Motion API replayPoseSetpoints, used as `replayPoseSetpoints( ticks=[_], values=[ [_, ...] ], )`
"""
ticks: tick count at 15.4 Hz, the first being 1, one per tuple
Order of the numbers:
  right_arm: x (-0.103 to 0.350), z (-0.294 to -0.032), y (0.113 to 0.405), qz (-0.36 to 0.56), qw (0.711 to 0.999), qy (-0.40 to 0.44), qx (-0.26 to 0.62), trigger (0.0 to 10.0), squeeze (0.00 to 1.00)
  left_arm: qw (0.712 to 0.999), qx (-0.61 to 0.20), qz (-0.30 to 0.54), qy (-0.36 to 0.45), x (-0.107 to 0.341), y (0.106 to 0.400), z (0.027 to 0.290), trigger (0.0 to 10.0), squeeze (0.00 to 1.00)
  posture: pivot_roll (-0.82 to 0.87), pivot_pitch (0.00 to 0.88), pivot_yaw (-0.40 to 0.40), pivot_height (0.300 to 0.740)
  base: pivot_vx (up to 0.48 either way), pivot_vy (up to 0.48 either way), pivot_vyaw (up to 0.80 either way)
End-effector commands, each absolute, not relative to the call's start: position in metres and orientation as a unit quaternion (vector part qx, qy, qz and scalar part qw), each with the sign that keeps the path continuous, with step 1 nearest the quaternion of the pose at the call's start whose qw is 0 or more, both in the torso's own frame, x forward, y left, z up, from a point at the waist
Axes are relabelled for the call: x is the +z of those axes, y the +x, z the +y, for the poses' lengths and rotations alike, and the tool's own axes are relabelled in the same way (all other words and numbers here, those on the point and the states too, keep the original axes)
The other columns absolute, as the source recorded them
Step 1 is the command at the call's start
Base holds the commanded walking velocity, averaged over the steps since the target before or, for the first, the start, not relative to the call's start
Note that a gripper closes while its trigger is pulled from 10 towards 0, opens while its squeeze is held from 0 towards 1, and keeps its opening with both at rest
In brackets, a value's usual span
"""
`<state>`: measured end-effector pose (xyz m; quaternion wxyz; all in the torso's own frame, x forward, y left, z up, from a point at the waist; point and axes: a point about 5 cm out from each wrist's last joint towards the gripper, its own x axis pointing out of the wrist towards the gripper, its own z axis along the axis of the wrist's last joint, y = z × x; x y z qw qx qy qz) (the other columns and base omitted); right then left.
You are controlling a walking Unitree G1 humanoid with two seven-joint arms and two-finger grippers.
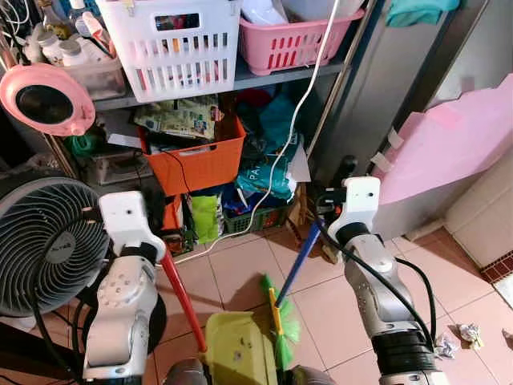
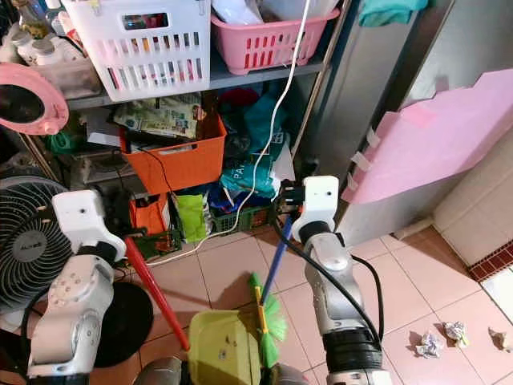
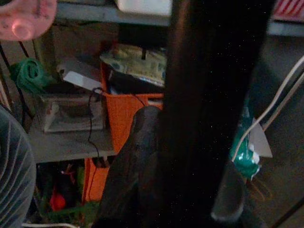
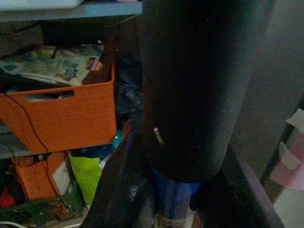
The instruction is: Sweep floor
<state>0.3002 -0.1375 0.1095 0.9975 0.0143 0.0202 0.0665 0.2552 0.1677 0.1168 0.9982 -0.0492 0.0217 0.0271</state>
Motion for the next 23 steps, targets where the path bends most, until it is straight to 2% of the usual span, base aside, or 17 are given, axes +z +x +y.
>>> replayPoseSetpoints(
  ticks=[1,2,3,4,6,11,21,23],
  values=[
    [0.114,-0.149,0.299,0.005,0.998,-0.037,0.041,10.0,0.00,0.998,0.024,0.032,-0.040,0.114,0.252,0.168,10.0,0.00,0.03,0.071,-0.035,0.740,0.000,0.000,0.00],
    [0.116,-0.154,0.300,-0.002,0.999,-0.035,0.025,10.0,0.00,0.999,0.019,0.035,-0.030,0.114,0.253,0.168,10.0,0.00,0.03,0.070,-0.033,0.740,0.000,0.000,0.00],
    [0.121,-0.155,0.303,-0.012,0.999,-0.046,0.018,10.0,0.00,0.998,0.022,0.022,0.049,0.119,0.256,0.169,10.0,0.00,0.03,0.069,-0.031,0.740,0.000,0.000,0.00],
    [0.124,-0.156,0.304,-0.017,0.999,-0.048,0.015,10.0,0.00,0.999,0.013,0.029,-0.002,0.118,0.258,0.165,10.0,0.00,0.03,0.069,-0.030,0.740,0.000,0.000,0.00],
    [0.121,-0.158,0.303,-0.006,0.999,-0.040,0.007,10.0,0.00,0.999,0.004,0.032,-0.020,0.118,0.259,0.160,10.0,0.00,0.02,0.075,-0.029,0.740,0.000,0.000,0.00],
    [0.117,-0.157,0.303,0.006,0.999,-0.037,0.002,10.0,0.00,0.999,0.018,0.026,0.003,0.119,0.259,0.166,10.0,0.00,0.03,0.081,-0.027,0.740,0.000,0.000,-0.80],
    [0.109,-0.172,0.302,0.026,0.998,-0.043,-0.047,10.0,0.00,0.999,-0.035,0.035,-0.023,0.119,0.261,0.148,10.0,0.00,0.01,0.074,-0.021,0.740,0.000,0.000,-0.80],
    [0.108,-0.174,0.302,0.029,0.997,-0.044,-0.050,10.0,0.00,0.998,-0.037,0.037,-0.026,0.118,0.262,0.145,10.0,0.00,0.01,0.078,-0.026,0.740,0.000,-0.313,-0.80]
  ],
)
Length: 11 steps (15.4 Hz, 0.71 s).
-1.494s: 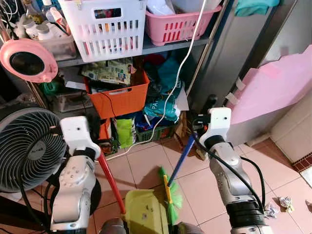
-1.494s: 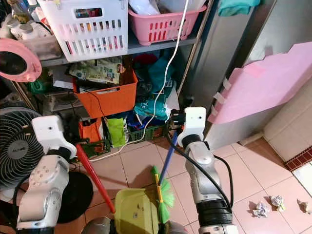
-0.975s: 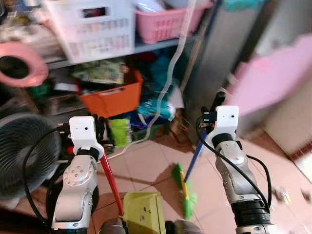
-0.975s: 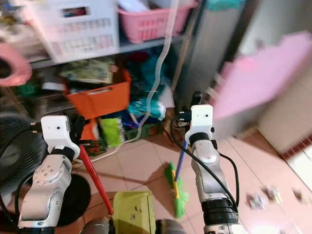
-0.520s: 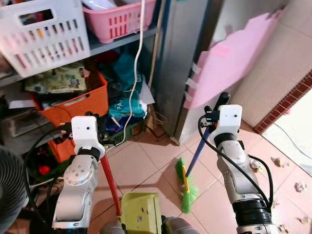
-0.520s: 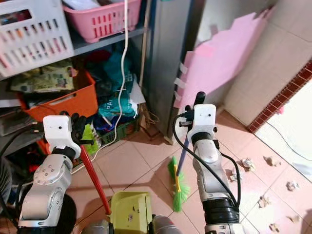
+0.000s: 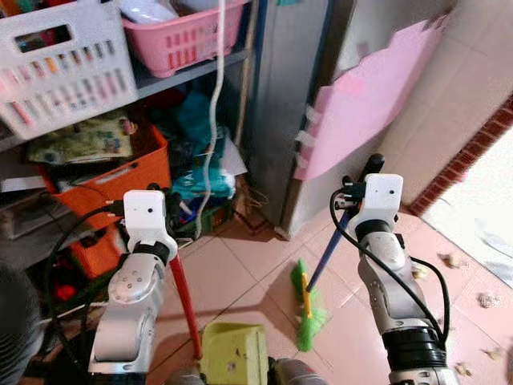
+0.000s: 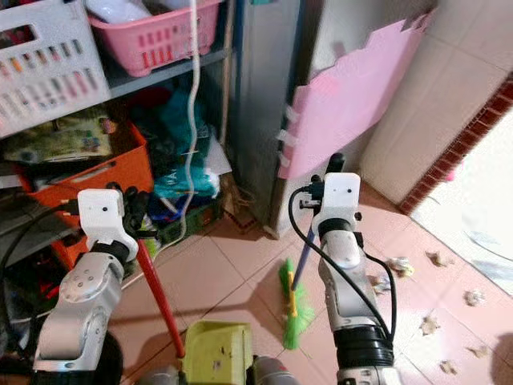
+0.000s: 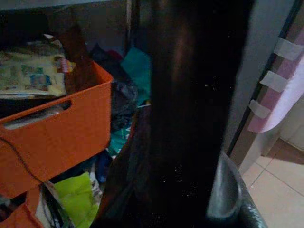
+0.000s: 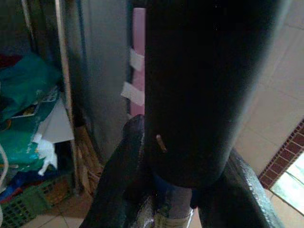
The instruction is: Sweep floor
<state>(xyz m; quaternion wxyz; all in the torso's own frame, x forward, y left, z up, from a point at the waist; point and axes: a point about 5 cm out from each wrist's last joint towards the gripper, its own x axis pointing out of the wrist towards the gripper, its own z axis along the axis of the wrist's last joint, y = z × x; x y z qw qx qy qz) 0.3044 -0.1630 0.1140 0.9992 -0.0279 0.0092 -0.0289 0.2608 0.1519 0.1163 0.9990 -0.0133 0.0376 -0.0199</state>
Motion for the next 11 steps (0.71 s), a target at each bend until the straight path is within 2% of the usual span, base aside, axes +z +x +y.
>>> replayPoseSetpoints(
  ticks=[1,5,9,11],
  values=[
    [0.108,-0.174,0.302,0.029,0.997,-0.044,-0.049,10.0,0.00,0.998,-0.036,0.037,-0.025,0.118,0.262,0.146,10.0,0.00,0.01,0.078,-0.026,0.740,0.000,-0.311,-0.80],
    [0.112,-0.173,0.303,0.018,0.998,-0.046,-0.045,10.0,0.00,0.999,-0.028,0.031,-0.023,0.121,0.265,0.149,10.0,0.00,0.01,0.083,-0.029,0.740,0.000,-0.328,-0.80],
    [0.113,-0.174,0.301,0.013,0.997,-0.057,-0.042,10.0,0.00,1.000,0.007,0.002,0.000,0.133,0.276,0.171,10.0,0.00,0.00,0.091,-0.030,0.740,0.000,0.000,0.00],
    [0.116,-0.179,0.301,0.009,0.997,-0.069,-0.044,10.0,0.00,0.996,0.066,-0.038,0.038,0.151,0.287,0.197,10.0,0.00,0.00,0.096,-0.031,0.740,0.000,0.000,0.00]
  ],
)
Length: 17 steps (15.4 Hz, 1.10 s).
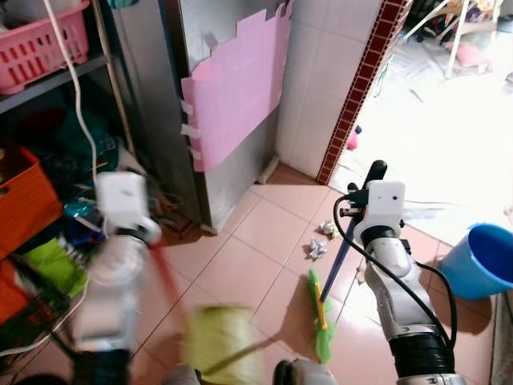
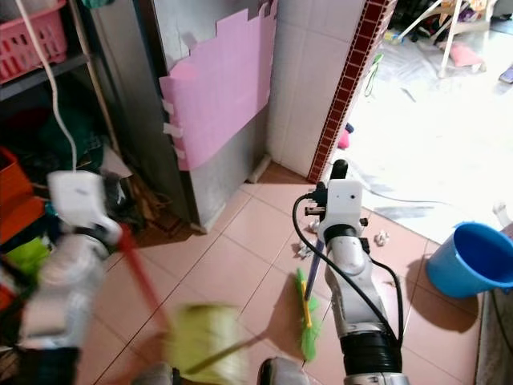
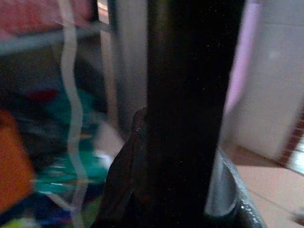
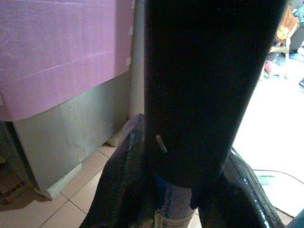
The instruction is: Sweep floor
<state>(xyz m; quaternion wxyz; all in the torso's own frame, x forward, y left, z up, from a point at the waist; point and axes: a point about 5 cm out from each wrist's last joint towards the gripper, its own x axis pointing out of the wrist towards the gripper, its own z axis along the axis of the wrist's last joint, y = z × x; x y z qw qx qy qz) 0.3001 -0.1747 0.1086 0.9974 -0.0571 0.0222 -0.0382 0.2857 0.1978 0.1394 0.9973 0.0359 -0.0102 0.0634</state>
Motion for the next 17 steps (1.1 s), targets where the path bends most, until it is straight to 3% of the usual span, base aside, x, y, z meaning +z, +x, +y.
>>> replayPoseSetpoints(
  ticks=[1,3,6,13,17],
  values=[
    [0.117,-0.182,0.301,0.007,0.996,-0.072,-0.047,10.0,0.00,0.994,0.084,-0.048,0.054,0.156,0.290,0.207,10.0,0.00,0.00,0.100,-0.029,0.740,0.000,0.000,0.00],
    [0.119,-0.183,0.301,0.005,0.996,-0.073,-0.049,10.0,0.00,0.991,0.104,-0.059,0.056,0.162,0.294,0.218,10.0,0.00,0.00,0.103,-0.031,0.740,0.000,0.000,0.00],
    [0.117,-0.181,0.300,0.009,0.996,-0.072,-0.043,10.0,0.00,0.993,0.096,-0.055,0.039,0.160,0.294,0.211,10.0,0.00,0.00,0.104,-0.034,0.740,0.000,0.000,-0.80],
    [0.116,-0.170,0.300,0.007,0.997,-0.069,-0.020,10.0,0.00,0.994,0.095,-0.055,0.024,0.157,0.294,0.210,10.0,0.00,0.00,0.096,-0.036,0.740,0.000,0.000,0.00],
    [0.115,-0.170,0.300,0.007,0.997,-0.074,-0.017,10.0,0.00,0.993,0.099,-0.059,0.013,0.157,0.293,0.214,10.0,0.00,0.00,0.086,-0.037,0.740,0.302,0.205,0.00]
  ],
)
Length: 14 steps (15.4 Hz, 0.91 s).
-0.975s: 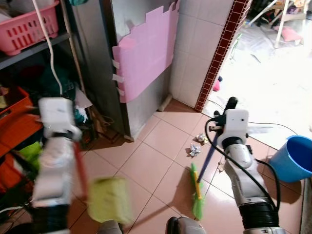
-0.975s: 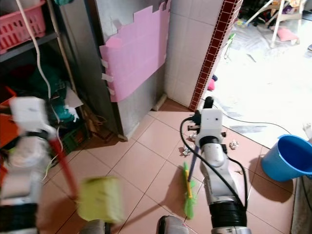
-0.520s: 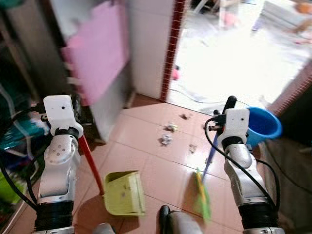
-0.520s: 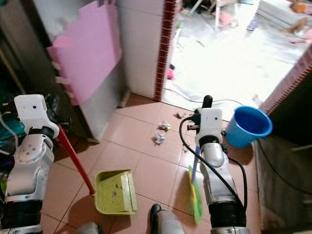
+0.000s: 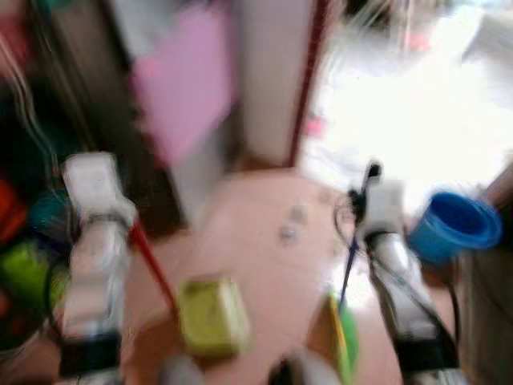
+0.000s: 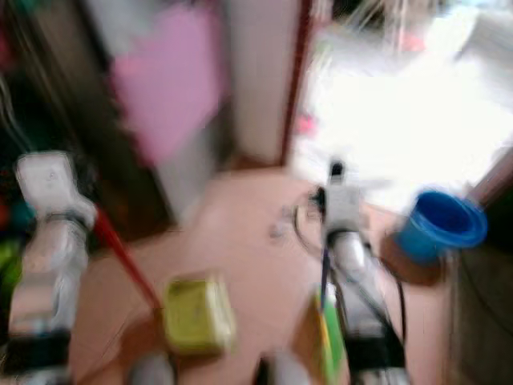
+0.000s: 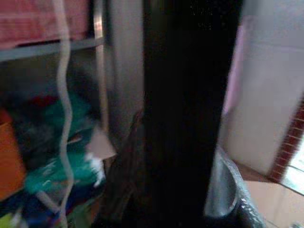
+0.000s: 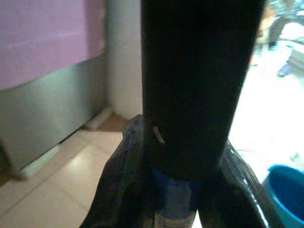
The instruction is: Sweep floor
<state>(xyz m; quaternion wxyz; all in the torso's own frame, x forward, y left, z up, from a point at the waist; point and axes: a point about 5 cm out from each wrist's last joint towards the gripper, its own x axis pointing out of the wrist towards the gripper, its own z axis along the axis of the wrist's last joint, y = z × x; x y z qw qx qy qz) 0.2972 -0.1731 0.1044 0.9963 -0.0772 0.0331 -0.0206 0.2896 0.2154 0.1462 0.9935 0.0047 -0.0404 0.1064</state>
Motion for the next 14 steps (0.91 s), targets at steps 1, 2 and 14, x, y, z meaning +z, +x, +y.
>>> replayPoseSetpoints(
  ticks=[1,2,14],
  values=[
    [0.115,-0.170,0.300,0.008,0.997,-0.075,-0.016,10.0,0.00,0.993,0.098,-0.060,0.014,0.157,0.293,0.213,10.0,0.00,0.00,0.083,-0.037,0.740,0.345,0.262,0.00],
    [0.115,-0.170,0.300,0.008,0.997,-0.076,-0.015,10.0,0.00,0.994,0.094,-0.061,0.013,0.157,0.293,0.212,10.0,0.00,-0.01,0.083,-0.039,0.740,0.379,0.270,0.00],
    [0.116,-0.164,0.302,0.007,0.997,-0.071,-0.012,10.0,0.00,0.995,0.089,-0.036,0.014,0.145,0.292,0.205,10.0,0.00,0.00,0.090,-0.036,0.740,0.027,0.000,0.00]
  ],
)
